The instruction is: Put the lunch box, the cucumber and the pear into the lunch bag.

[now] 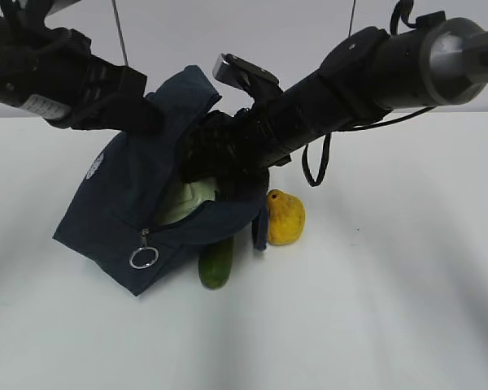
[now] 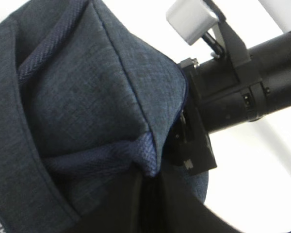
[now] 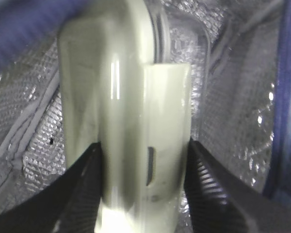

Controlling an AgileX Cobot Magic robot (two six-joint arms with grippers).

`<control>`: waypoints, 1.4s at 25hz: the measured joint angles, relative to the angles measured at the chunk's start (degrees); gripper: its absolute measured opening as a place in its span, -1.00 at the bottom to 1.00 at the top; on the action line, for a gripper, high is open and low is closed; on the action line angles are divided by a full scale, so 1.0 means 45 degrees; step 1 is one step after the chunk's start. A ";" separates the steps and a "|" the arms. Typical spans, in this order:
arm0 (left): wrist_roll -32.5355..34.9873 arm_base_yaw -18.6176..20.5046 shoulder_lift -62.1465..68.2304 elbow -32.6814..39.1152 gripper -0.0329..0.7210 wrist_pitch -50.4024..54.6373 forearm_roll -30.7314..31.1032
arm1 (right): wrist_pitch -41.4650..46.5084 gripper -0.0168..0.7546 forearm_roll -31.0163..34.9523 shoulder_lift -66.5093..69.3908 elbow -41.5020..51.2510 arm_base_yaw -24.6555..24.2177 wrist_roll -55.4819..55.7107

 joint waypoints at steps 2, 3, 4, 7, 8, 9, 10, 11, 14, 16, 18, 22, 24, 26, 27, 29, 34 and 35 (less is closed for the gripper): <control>0.0145 0.0000 0.0000 0.0000 -0.90 -0.0028 -0.0278 | 0.0000 0.03 0.0622 0.0000 0.0000 0.0000 -0.0442; 0.0172 0.0000 0.0000 0.0000 -0.90 -0.0080 -0.0434 | 0.0000 0.03 0.0843 0.0000 0.0000 0.0000 -0.0543; 0.0205 0.0000 0.0000 0.0000 -0.90 -0.0118 -0.0551 | 0.0000 0.03 0.0936 0.0000 0.0000 0.0000 -0.0631; 0.0231 0.0000 0.0000 0.0000 -0.90 -0.0168 -0.0680 | 0.0000 0.03 0.1000 0.0006 0.0000 0.0000 -0.0719; 0.0231 0.0000 0.0000 0.0000 -0.90 -0.0168 -0.0703 | -0.0032 0.03 0.1000 0.0027 0.0000 0.0000 -0.0719; 0.0234 0.0000 0.0000 0.0000 -0.90 -0.0168 -0.0703 | -0.0064 0.03 0.1000 0.0027 0.0000 0.0000 -0.0739; 0.0234 0.0000 0.0000 0.0000 -0.90 -0.0168 -0.0725 | -0.0092 0.03 0.0954 0.0027 0.0000 0.0000 -0.0739; 0.0234 0.0000 0.0000 0.0000 -0.90 -0.0168 -0.0753 | -0.0149 0.03 0.0925 0.0027 0.0000 0.0000 -0.0739; 0.0234 0.0000 0.0000 0.0000 -0.90 -0.0146 -0.0751 | -0.0333 0.03 0.0641 0.0027 0.0000 0.0000 -0.0739; 0.0234 0.0000 0.0000 0.0000 -0.90 -0.0131 -0.0751 | -0.0356 0.03 0.0459 0.0027 0.0000 0.0000 -0.0739; 0.0234 0.0000 0.0000 0.0000 -0.90 -0.0104 -0.0751 | -0.0356 0.03 0.0202 0.0027 0.0000 0.0000 -0.0739; 0.0245 0.0000 0.0000 0.0000 -0.90 -0.0104 -0.0751 | -0.0356 0.03 -0.0113 0.0055 0.0000 0.0000 -0.0739; 0.0245 0.0000 0.0000 0.0000 -0.90 -0.0104 -0.0751 | -0.0309 0.04 -0.0136 0.0170 0.0000 0.0000 -0.0739; 0.0245 0.0000 0.0000 0.0000 -0.90 -0.0102 -0.0751 | -0.0231 0.08 -0.0159 0.0348 0.0000 0.0000 -0.0739; 0.0245 0.0000 0.0000 0.0000 -0.90 -0.0090 -0.0751 | -0.0205 0.09 -0.0155 0.0446 0.0000 0.0000 -0.0713; 0.0245 0.0000 0.0000 0.0000 -0.90 -0.0078 -0.0751 | -0.0187 0.14 -0.0155 0.0550 0.0000 0.0000 -0.0659; 0.0245 0.0000 0.0000 0.0000 -0.90 -0.0054 -0.0641 | -0.0201 0.25 0.0041 0.0550 -0.0063 0.0000 -0.0610; 0.0245 0.0000 0.0000 0.0000 -0.90 -0.0054 -0.0633 | -0.0201 0.30 0.0041 0.0550 -0.0063 0.0000 -0.0610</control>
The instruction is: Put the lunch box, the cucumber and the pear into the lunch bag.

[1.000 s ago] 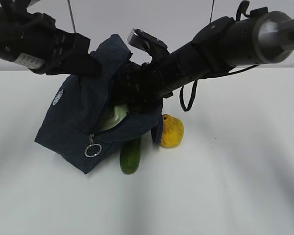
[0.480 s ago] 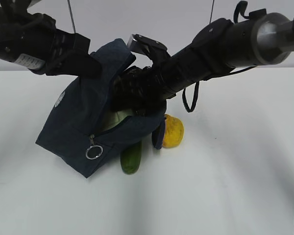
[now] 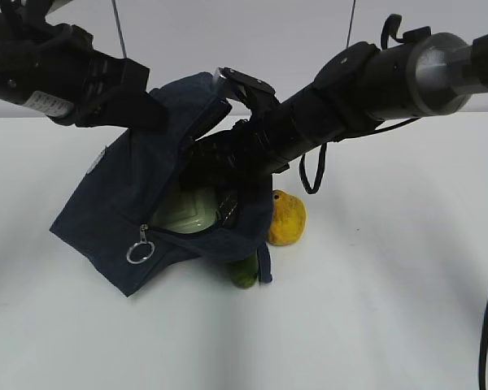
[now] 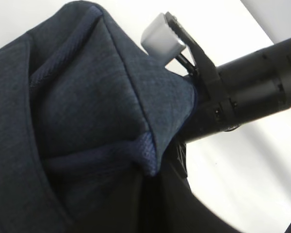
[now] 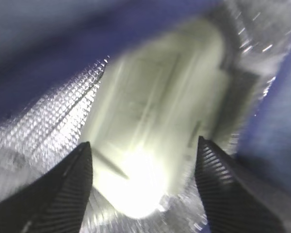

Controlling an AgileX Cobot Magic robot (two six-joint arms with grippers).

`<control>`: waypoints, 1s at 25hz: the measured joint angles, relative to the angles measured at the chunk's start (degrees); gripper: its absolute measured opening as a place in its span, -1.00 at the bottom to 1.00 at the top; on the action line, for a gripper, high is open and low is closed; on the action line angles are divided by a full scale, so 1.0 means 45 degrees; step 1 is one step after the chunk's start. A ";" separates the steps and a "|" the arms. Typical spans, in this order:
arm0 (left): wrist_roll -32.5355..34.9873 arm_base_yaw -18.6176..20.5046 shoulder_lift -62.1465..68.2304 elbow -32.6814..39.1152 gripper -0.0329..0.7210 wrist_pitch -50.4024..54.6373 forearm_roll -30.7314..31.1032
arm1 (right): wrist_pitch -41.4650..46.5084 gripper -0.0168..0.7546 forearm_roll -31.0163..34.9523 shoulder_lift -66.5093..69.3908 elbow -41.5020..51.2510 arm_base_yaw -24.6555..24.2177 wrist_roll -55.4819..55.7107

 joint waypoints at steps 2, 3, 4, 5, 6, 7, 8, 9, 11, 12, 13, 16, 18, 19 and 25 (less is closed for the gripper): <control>0.0000 0.0000 0.0000 0.0000 -0.90 0.0015 0.0091 | 0.0000 0.35 0.0021 0.0000 0.0000 0.0000 0.0000; 0.0000 0.0000 0.0000 0.0000 -0.90 0.0028 0.0125 | 0.0000 0.37 0.0021 0.0000 0.0000 0.0000 0.0000; 0.0000 0.0000 0.0000 0.0000 -0.90 0.0028 0.0157 | 0.0030 0.38 -0.0040 0.0000 0.0000 0.0000 0.0000; 0.0000 0.0000 0.0000 0.0000 -0.90 0.0028 0.0230 | 0.0026 0.38 -0.0173 -0.0032 0.0000 0.0000 0.0000; 0.0000 0.0000 0.0000 0.0000 -0.90 0.0028 0.0321 | 0.0051 0.38 -0.0378 -0.0088 0.0000 -0.0030 0.0000; 0.0000 0.0000 0.0000 0.0000 -0.90 0.0028 0.0469 | 0.0069 0.38 -0.0715 -0.0221 0.0000 -0.0087 0.0000; 0.0000 0.0000 0.0000 0.0000 -0.90 0.0028 0.0600 | 0.0143 0.38 -0.0976 -0.0404 0.0000 -0.0171 0.0027; 0.0000 0.0000 0.0000 0.0000 -0.90 0.0028 0.0667 | 0.0216 0.38 -0.1304 -0.0627 0.0000 -0.0246 0.0069; 0.0000 0.0000 0.0000 0.0000 -0.90 0.0028 0.0800 | 0.0353 0.38 -0.2192 -0.1066 0.0000 -0.0420 0.0428; 0.0000 0.0000 0.0000 0.0000 -0.90 0.0002 0.0842 | 0.0438 0.38 -0.2692 -0.1251 0.0000 -0.0467 0.0684; 0.0000 0.0000 0.0000 0.0000 -0.90 -0.0009 0.0880 | 0.0522 0.38 -0.3403 -0.1479 0.0000 -0.0521 0.1064; 0.0000 0.0000 0.0000 0.0000 -0.90 -0.0026 0.1158 | 0.0917 0.38 -0.5740 -0.1896 0.0000 -0.0571 0.2441; 0.0000 0.0000 0.0000 0.0000 -0.90 -0.0026 0.1517 | 0.1368 0.38 -0.7090 -0.2075 0.0000 -0.0571 0.3130; 0.0000 0.0000 0.0000 0.0000 -0.90 -0.0026 0.1737 | 0.1545 0.38 -0.7524 -0.2171 0.0000 -0.0593 0.3411; -0.0123 0.0229 0.0000 0.0000 -0.90 -0.0014 0.2222 | 0.2717 0.09 -0.9298 -0.2496 0.0000 -0.0580 0.4092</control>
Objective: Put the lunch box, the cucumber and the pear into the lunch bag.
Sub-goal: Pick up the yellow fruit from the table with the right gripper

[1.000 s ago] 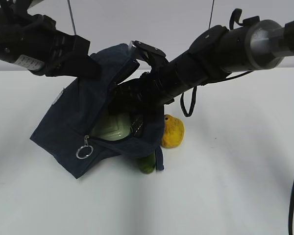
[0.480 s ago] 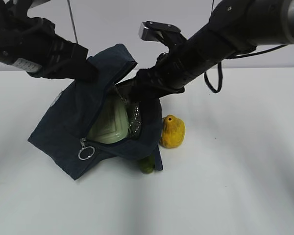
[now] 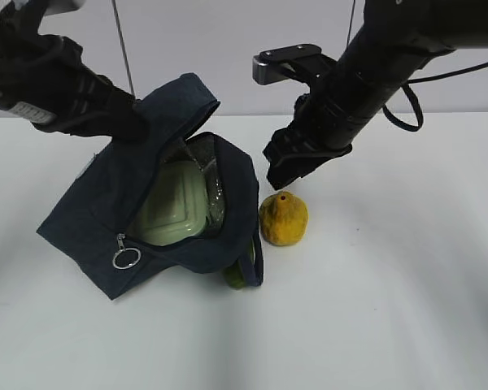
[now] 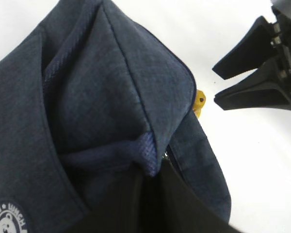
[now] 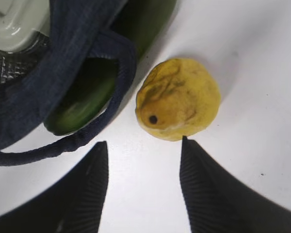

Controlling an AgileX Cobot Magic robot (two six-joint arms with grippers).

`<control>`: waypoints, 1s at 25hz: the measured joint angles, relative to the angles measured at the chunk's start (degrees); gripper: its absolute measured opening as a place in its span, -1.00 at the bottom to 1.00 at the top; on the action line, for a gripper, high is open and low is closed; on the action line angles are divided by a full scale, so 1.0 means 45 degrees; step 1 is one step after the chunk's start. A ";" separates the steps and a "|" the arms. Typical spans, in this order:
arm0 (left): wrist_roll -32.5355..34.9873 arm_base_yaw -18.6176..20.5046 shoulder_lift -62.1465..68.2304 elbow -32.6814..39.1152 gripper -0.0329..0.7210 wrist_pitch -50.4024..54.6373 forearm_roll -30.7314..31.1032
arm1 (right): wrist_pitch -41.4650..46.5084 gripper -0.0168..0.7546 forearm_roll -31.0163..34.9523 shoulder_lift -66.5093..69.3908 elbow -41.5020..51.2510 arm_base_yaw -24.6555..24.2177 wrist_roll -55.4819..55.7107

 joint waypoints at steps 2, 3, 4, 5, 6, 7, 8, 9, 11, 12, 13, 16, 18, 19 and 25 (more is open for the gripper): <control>-0.0023 0.0160 0.0000 0.0000 -0.90 0.0000 0.0004 | 0.0260 0.05 -0.0222 -0.0028 0.0000 0.0000 0.0090; -0.0054 0.0239 0.0000 0.0000 -0.90 0.0000 0.0012 | 0.0467 0.03 -0.0416 -0.0028 0.0000 0.0000 0.0165; -0.0108 0.0346 0.0000 0.0000 -0.90 0.0000 0.0012 | 0.0597 0.03 -0.0579 -0.0028 0.0000 0.0025 0.0228; -0.0193 0.0453 0.0000 0.0000 -0.90 0.0000 0.0012 | 0.0648 0.03 -0.0713 -0.0028 0.0000 0.0053 0.0259; -0.0275 0.0552 0.0000 0.0000 -0.90 0.0000 0.0012 | 0.0649 0.03 -0.0881 -0.0028 0.0000 0.0099 0.0316; -0.0345 0.0620 0.0000 0.0000 -0.90 0.0000 0.0012 | 0.0670 0.03 -0.0948 -0.0028 0.0000 0.0153 0.0314; -0.0376 0.0665 0.0000 0.0000 -0.90 0.0000 0.0012 | 0.0670 0.04 -0.0975 -0.0028 0.0000 0.0159 0.0320; -0.0411 0.0678 0.0000 0.0000 -0.90 -0.0015 0.0012 | 0.0670 0.05 -0.1008 -0.0003 0.0000 0.0159 0.0342; -0.0434 0.0678 0.0000 0.0000 -0.90 -0.0025 -0.0038 | 0.0645 0.14 -0.1031 0.0120 0.0000 0.0159 0.0366; -0.0432 0.0678 0.0000 0.0000 -0.90 -0.0010 -0.0069 | 0.0619 0.19 -0.1051 0.0223 0.0000 0.0159 0.0366; -0.0445 0.0678 0.0000 0.0000 -0.90 -0.0010 -0.0099 | 0.0555 0.24 -0.1082 0.0299 0.0000 0.0159 0.0389; -0.0457 0.0678 0.0014 0.0000 -0.90 -0.0010 -0.0098 | 0.0258 0.31 -0.1082 0.0509 0.0000 0.0159 0.0391; -0.0497 0.0678 0.0055 0.0000 -0.90 0.0016 -0.0098 | -0.0121 0.33 -0.1082 0.0589 0.0000 0.0159 0.0413; -0.0497 0.0678 0.0086 0.0000 -0.90 0.0030 -0.0117 | -0.0257 0.33 -0.1035 0.0612 0.0000 0.0159 0.0413; -0.0497 0.0678 0.0126 0.0000 -0.90 0.0056 -0.0123 | -0.0591 0.34 -0.0808 0.0926 0.0000 0.0159 0.0438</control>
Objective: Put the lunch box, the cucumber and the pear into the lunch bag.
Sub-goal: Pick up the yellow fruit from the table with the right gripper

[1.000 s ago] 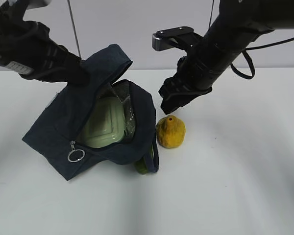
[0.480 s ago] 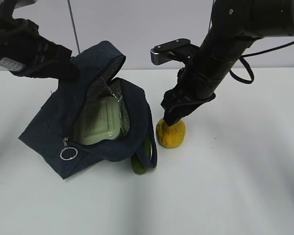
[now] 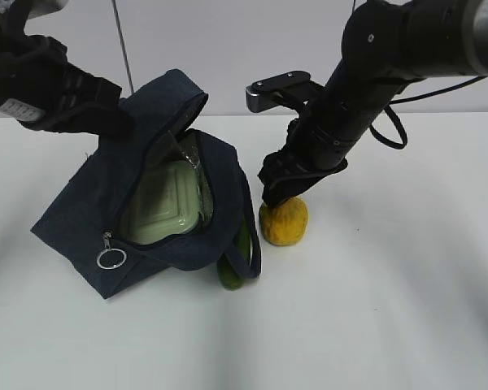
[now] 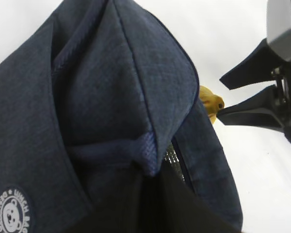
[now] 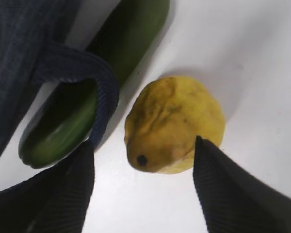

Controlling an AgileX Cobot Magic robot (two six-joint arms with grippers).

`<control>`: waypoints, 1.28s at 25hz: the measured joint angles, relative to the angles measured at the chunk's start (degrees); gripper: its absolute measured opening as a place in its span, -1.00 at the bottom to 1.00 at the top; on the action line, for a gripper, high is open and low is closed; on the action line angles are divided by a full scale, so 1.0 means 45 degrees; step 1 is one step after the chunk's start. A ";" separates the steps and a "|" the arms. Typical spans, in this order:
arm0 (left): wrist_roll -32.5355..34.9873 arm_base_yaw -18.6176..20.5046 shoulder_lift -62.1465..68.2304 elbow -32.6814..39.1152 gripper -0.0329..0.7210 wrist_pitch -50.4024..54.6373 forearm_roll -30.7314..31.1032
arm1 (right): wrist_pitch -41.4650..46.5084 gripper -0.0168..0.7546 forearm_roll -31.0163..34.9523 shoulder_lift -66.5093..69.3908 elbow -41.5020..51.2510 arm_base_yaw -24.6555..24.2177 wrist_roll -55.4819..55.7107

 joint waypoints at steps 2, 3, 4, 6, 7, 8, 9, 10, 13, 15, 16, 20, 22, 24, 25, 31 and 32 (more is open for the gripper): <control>-0.0012 0.0000 0.0000 0.0000 -0.90 0.0000 0.0000 | 0.0000 0.34 0.0124 0.0206 -0.0025 0.0000 0.0000; -0.0012 0.0000 0.0000 0.0000 -0.90 0.0000 0.0000 | 0.0000 0.34 0.0182 0.0330 -0.0032 0.0000 0.0000; -0.0012 0.0000 0.0000 0.0000 -0.90 0.0000 0.0000 | 0.0000 0.34 0.0245 0.0451 -0.0088 0.0000 0.0000; -0.0012 0.0000 0.0000 0.0000 -0.90 0.0000 0.0000 | 0.0000 0.34 0.0292 0.0640 -0.0157 0.0000 0.0000; -0.0012 0.0000 0.0000 0.0000 -0.90 0.0000 0.0000 | -0.0035 0.34 0.0292 0.0729 -0.0182 0.0000 0.0000; -0.0012 0.0000 0.0000 0.0000 -0.90 0.0000 0.0000 | -0.0056 0.34 0.0303 0.0804 -0.0186 0.0000 0.0000; -0.0012 0.0000 0.0000 0.0000 -0.90 0.0000 0.0000 | -0.0065 0.34 0.0324 0.0831 -0.0210 0.0000 0.0000; -0.0012 0.0000 0.0000 0.0000 -0.90 0.0000 0.0000 | -0.0074 0.34 0.0324 0.0853 -0.0210 0.0000 0.0000; -0.0012 0.0000 0.0000 0.0000 -0.90 0.0000 0.0000 | -0.0096 0.32 0.0334 0.0848 -0.0210 0.0000 0.0000; -0.0012 0.0000 0.0000 0.0000 -0.90 0.0000 0.0000 | -0.0096 0.25 0.0334 0.0848 -0.0210 0.0000 0.0000; -0.0012 0.0000 0.0000 0.0000 -0.90 0.0000 0.0000 | -0.0105 0.20 0.0334 0.0848 -0.0210 0.0000 0.0000; -0.0012 0.0000 0.0000 0.0000 -0.90 0.0000 0.0000 | -0.0126 -0.03 0.0309 0.0848 -0.0234 0.0000 0.0000; -0.0012 0.0000 0.0000 0.0000 -0.90 0.0000 0.0000 | -0.0126 -0.10 0.0288 0.0848 -0.0260 0.0000 0.0000; -0.0012 0.0000 0.0000 0.0000 -0.90 0.0000 0.0000 | -0.0126 -0.13 0.0258 0.0848 -0.0260 0.0000 0.0000; -0.0012 0.0000 0.0000 0.0000 -0.90 0.0000 0.0000 | -0.0126 -0.13 0.0258 0.0848 -0.0281 0.0000 0.0000; -0.0012 0.0000 0.0000 0.0000 -0.90 0.0000 0.0000 | 0.0276 -0.16 0.0225 0.0848 -0.0460 0.0000 0.0000; -0.0012 0.0000 0.0000 0.0000 -0.90 0.0000 0.0000 | 0.0509 -0.17 0.0225 0.0848 -0.0658 0.0000 0.0000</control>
